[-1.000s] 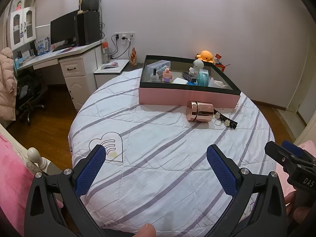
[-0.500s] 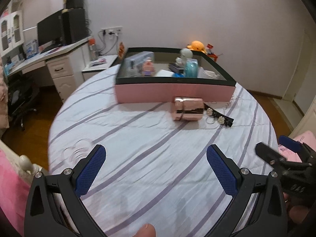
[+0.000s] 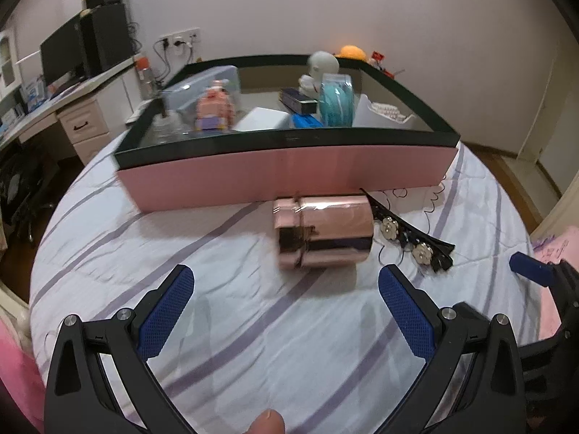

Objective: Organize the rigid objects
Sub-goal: 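Grasp the copper canister with the left gripper while the right grasps the black hair clip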

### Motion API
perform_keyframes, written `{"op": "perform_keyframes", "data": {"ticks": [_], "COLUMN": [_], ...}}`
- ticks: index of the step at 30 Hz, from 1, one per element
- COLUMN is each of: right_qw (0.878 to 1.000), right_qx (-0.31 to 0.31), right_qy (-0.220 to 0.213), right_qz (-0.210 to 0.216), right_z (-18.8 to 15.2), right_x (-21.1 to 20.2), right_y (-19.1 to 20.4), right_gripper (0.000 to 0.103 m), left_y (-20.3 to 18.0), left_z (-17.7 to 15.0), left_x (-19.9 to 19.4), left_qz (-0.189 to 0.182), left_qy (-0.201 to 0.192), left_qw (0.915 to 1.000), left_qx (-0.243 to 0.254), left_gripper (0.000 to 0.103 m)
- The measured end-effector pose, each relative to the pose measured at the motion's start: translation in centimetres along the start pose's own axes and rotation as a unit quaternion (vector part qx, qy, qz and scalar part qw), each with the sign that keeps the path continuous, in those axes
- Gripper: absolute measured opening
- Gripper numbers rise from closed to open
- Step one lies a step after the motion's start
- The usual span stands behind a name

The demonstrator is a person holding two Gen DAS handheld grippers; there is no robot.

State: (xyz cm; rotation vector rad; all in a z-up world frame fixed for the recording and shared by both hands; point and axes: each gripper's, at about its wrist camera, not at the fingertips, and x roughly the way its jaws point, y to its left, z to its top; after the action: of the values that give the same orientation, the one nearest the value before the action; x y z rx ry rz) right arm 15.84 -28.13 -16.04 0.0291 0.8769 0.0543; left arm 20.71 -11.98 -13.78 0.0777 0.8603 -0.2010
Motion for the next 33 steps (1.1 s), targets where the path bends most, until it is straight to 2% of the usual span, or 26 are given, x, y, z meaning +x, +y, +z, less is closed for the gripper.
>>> {"op": "perform_keyframes", "data": {"ticks": [4, 7, 8, 10, 12, 14, 17, 18, 22, 23, 25, 27, 29, 33], "right_qw": [0.999, 0.998, 0.997, 0.996, 0.995, 0.994, 0.992, 0.992, 0.991, 0.991, 0.991, 0.99, 0.99, 0.99], "right_qx": [-0.032, -0.057, -0.068, -0.081, -0.089, -0.098, -0.112, -0.112, -0.112, -0.114, -0.116, -0.122, -0.122, -0.107], "right_qy": [0.009, 0.018, 0.027, 0.031, 0.03, 0.032, 0.035, 0.039, 0.041, 0.04, 0.038, 0.039, 0.039, 0.033], "right_qz": [0.01, 0.018, 0.018, 0.016, 0.024, 0.031, 0.044, 0.047, 0.057, 0.06, 0.062, 0.061, 0.064, 0.084], "right_z": [1.2, 2.0, 2.3, 2.7, 3.2, 3.7, 4.5, 4.7, 5.4, 5.4, 5.3, 5.2, 4.9, 4.9], "right_x": [1.0, 1.6, 2.1, 2.6, 3.0, 3.4, 4.2, 4.4, 5.1, 4.9, 4.5, 4.2, 3.9, 3.6], "right_y": [0.5, 1.0, 1.2, 1.7, 2.2, 2.8, 3.8, 4.0, 4.8, 5.0, 5.3, 5.6, 5.7, 5.5], "right_gripper": [0.103, 0.103, 0.103, 0.103, 0.103, 0.103, 0.101, 0.095, 0.086, 0.079, 0.058, 0.028, 0.02, 0.019], "left_y": [-0.7, 0.0, 0.5, 1.2, 1.5, 2.0, 2.9, 3.2, 4.2, 4.5, 4.9, 5.2, 5.4, 5.7], "left_z": [1.2, 2.0, 2.1, 2.0, 1.8, 1.6, 1.4, 1.3, 1.0, 1.0, 0.8, 0.4, 0.1, -0.3], "left_x": [1.5, 2.6, 3.0, 3.1, 2.8, 2.6, 2.1, 2.1, 1.5, 1.4, 1.2, 1.0, 0.7, 0.2], "left_qz": [0.003, 0.001, -0.004, -0.014, -0.012, -0.011, -0.017, -0.02, -0.024, -0.022, -0.02, -0.021, -0.023, -0.024], "left_qy": [0.008, 0.017, 0.024, 0.027, 0.02, 0.017, 0.015, 0.015, 0.01, 0.009, 0.008, 0.009, 0.008, 0.007], "left_qw": [0.9999, 0.9998, 0.9996, 0.9991, 0.9993, 0.9993, 0.9992, 0.9991, 0.9989, 0.9988, 0.9987, 0.9986, 0.9985, 0.9984], "left_qx": [0.009, -0.006, -0.016, -0.029, -0.03, -0.031, -0.032, -0.034, -0.04, -0.043, -0.045, -0.048, -0.05, -0.051], "left_gripper": [0.103, 0.102, 0.095, 0.089, 0.079, 0.066, 0.056, 0.056, 0.056, 0.056, 0.056, 0.056, 0.056, 0.056]}}
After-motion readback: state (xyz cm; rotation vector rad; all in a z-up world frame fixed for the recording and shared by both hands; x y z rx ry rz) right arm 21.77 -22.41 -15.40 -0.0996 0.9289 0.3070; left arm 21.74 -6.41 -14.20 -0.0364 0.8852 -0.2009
